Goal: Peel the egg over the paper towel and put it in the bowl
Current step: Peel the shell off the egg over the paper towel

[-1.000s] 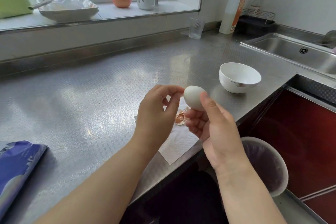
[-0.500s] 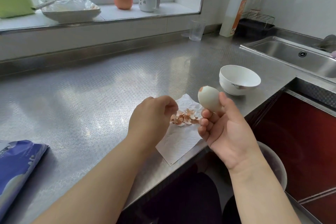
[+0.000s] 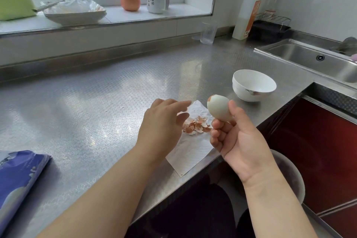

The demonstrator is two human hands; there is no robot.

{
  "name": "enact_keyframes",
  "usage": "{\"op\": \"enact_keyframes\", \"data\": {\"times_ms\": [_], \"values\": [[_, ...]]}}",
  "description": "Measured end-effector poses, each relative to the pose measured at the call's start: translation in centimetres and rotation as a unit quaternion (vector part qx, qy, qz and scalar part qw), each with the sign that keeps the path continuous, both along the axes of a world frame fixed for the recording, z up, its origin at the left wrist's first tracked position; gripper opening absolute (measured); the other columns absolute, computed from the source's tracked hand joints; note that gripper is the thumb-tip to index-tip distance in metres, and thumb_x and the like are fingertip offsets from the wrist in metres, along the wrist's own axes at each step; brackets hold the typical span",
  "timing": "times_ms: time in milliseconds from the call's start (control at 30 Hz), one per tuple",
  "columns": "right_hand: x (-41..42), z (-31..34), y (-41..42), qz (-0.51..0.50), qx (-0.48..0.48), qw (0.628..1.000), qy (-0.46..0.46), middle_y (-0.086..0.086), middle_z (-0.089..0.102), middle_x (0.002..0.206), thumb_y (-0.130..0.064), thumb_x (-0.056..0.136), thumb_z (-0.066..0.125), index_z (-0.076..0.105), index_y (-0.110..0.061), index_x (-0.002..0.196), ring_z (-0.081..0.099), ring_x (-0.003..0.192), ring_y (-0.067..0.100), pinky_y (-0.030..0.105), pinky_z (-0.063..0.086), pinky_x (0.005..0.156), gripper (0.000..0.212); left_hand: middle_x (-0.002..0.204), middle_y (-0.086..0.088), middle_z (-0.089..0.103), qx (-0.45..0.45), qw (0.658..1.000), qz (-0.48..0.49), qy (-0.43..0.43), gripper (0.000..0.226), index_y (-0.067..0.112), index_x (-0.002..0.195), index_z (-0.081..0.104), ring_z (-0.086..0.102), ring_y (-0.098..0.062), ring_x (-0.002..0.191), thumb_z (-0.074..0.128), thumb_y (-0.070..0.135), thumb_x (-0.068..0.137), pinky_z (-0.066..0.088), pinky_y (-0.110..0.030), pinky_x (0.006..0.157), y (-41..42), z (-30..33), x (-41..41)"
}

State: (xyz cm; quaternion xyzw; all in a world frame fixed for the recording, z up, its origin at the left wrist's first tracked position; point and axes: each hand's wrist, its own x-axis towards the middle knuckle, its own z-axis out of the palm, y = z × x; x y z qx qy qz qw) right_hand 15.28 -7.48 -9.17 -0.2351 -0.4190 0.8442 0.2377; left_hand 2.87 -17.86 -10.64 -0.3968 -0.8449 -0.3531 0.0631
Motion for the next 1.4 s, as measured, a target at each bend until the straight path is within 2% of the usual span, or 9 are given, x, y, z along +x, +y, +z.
{"op": "enact_keyframes", "data": {"times_ms": [167, 300, 433, 567, 633, 700, 933, 1067, 1400], "values": [[0.0, 0.0, 0.0, -0.004, 0.008, 1.000, -0.003, 0.002, 0.059, 0.060, -0.044, 0.082, 0.060, 0.070, -0.012, 0.091, 0.054, 0.048, 0.011, 0.020, 0.047, 0.047, 0.034, 0.102, 0.019, 0.071, 0.039, 0.999, 0.010, -0.031, 0.032, 0.034, 0.119, 0.067, 0.052, -0.006, 0.106, 0.054, 0.014, 0.097, 0.040, -0.024, 0.088, -0.1, 0.2, 0.1], [-0.1, -0.1, 0.0, -0.008, 0.011, 1.000, -0.006, 0.002, 0.059, 0.059, -0.044, 0.080, 0.061, 0.070, -0.012, 0.089, 0.054, 0.047, 0.011, 0.020, 0.047, 0.047, 0.034, 0.085, 0.019, 0.068, 0.061, 0.995, 0.001, -0.075, 0.010, 0.035, 0.099, 0.069, 0.058, -0.004, 0.091, 0.064, 0.031, 0.091, 0.046, -0.026, 0.081, 0.0, -0.1, -0.2], [0.0, -0.2, 0.1, -0.004, 0.021, 1.000, -0.017, 0.001, 0.059, 0.059, -0.044, 0.084, 0.059, 0.069, -0.012, 0.091, 0.054, 0.047, 0.011, 0.020, 0.045, 0.046, 0.034, 0.102, 0.019, 0.054, 0.053, 0.995, -0.029, -0.082, 0.040, 0.038, 0.121, 0.062, 0.049, -0.010, 0.102, 0.066, 0.014, 0.088, 0.040, -0.026, 0.092, -0.1, 0.0, -0.1], [0.0, -0.3, 0.0, -0.005, 0.040, 0.999, -0.025, 0.001, 0.059, 0.058, -0.043, 0.086, 0.057, 0.069, -0.012, 0.092, 0.054, 0.047, 0.010, 0.019, 0.043, 0.047, 0.034, 0.085, 0.018, 0.070, 0.084, 0.992, -0.030, -0.094, 0.013, 0.033, 0.101, 0.073, 0.058, -0.006, 0.093, 0.067, 0.030, 0.090, 0.045, -0.030, 0.088, -0.1, 0.3, 0.1], [0.0, -0.3, -0.1, -0.006, 0.053, 0.998, -0.026, 0.001, 0.059, 0.059, -0.044, 0.084, 0.058, 0.070, -0.012, 0.092, 0.054, 0.048, 0.011, 0.020, 0.043, 0.048, 0.035, 0.099, 0.019, 0.072, 0.083, 0.993, -0.028, -0.076, 0.022, 0.033, 0.112, 0.071, 0.057, -0.005, 0.101, 0.059, 0.023, 0.095, 0.044, -0.030, 0.093, 0.0, 0.3, 0.3], [0.1, -0.4, -0.1, -0.004, 0.071, 0.997, -0.030, 0.001, 0.059, 0.059, -0.044, 0.083, 0.058, 0.070, -0.012, 0.092, 0.054, 0.049, 0.011, 0.021, 0.042, 0.050, 0.035, 0.110, 0.018, 0.069, 0.102, 0.992, -0.044, -0.068, 0.029, 0.033, 0.120, 0.067, 0.057, -0.006, 0.108, 0.059, 0.020, 0.095, 0.043, -0.027, 0.097, 0.0, 0.4, 0.4], [0.4, -0.5, -0.2, 0.034, 0.111, 0.992, -0.048, 0.003, 0.059, 0.062, -0.045, 0.083, 0.058, 0.068, -0.011, 0.095, 0.053, 0.052, 0.012, 0.020, 0.039, 0.048, 0.037, 0.099, 0.013, 0.073, 0.180, 0.961, -0.123, -0.169, 0.021, 0.026, 0.108, 0.073, 0.066, -0.001, 0.093, 0.070, 0.021, 0.088, 0.044, -0.003, 0.074, 0.1, 0.9, 1.1], [0.4, -0.4, -0.1, 0.046, 0.119, 0.990, -0.059, 0.002, 0.056, 0.060, -0.046, 0.084, 0.057, 0.066, -0.010, 0.100, 0.050, 0.050, 0.012, 0.020, 0.037, 0.046, 0.041, 0.096, 0.007, 0.076, 0.198, 0.954, -0.120, -0.188, 0.016, 0.024, 0.100, 0.076, 0.067, -0.006, 0.090, 0.073, 0.018, 0.085, 0.048, -0.006, 0.071, 0.0, 1.0, 1.0], [0.3, -0.4, -0.3, 0.043, 0.135, 0.988, -0.061, 0.001, 0.071, 0.081, -0.044, 0.081, 0.059, 0.073, -0.015, 0.097, 0.062, 0.068, 0.014, 0.021, 0.040, 0.051, 0.036, 0.089, 0.014, 0.071, 0.180, 0.978, -0.096, -0.052, 0.013, 0.026, 0.101, 0.074, 0.062, -0.008, 0.086, 0.064, 0.023, 0.093, 0.051, -0.032, 0.082, 0.0, 0.7, 0.7]]}}
